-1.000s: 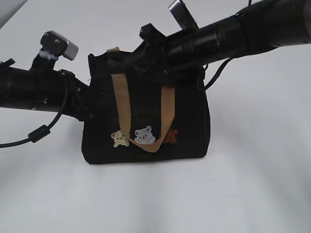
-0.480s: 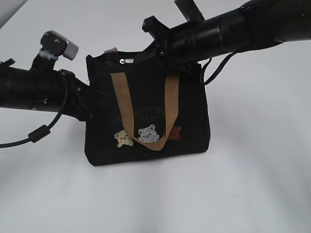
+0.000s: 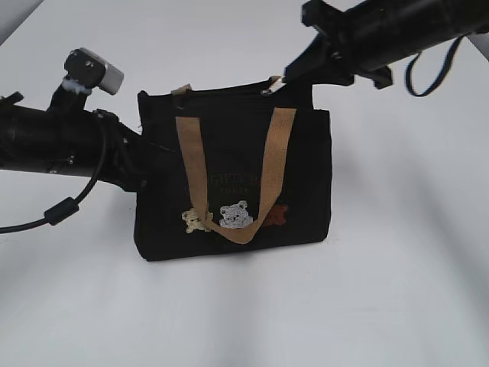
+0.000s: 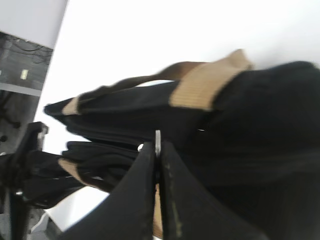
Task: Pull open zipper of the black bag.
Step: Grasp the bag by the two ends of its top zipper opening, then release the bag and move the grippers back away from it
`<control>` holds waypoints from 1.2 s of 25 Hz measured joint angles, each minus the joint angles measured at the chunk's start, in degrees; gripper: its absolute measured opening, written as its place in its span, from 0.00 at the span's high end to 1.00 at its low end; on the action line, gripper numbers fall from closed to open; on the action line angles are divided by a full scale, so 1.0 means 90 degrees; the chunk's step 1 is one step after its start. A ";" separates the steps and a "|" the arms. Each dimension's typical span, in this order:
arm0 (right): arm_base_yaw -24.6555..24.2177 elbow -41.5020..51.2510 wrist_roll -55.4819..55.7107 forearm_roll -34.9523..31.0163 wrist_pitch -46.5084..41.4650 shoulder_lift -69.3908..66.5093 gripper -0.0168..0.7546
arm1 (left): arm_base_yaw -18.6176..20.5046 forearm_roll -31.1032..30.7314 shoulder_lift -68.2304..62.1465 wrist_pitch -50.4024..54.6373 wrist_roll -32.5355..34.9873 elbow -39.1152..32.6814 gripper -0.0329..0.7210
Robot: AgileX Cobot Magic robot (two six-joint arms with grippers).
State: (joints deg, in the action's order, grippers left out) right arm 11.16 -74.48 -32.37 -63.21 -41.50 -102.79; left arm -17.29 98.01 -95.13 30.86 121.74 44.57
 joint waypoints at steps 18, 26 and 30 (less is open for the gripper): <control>-0.0417 -0.0006 -0.0100 0.1311 -0.2224 0.0438 0.33 | 0.0000 -0.1986 0.0485 -0.0114 -0.2788 0.0000 0.34; -0.0408 0.0031 0.1616 0.4472 -0.3001 0.1779 0.35 | 0.0000 -0.6686 0.1778 0.0125 -0.8782 0.0000 0.50; -0.0408 0.0681 0.1798 0.4902 -0.3001 0.3015 0.37 | 0.0000 -0.8418 0.2635 0.0563 -1.0753 0.0000 0.52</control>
State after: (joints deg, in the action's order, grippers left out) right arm 7.49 -68.35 -16.18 -19.09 -68.51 -75.65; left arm -17.29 22.24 -71.42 35.93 24.96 44.57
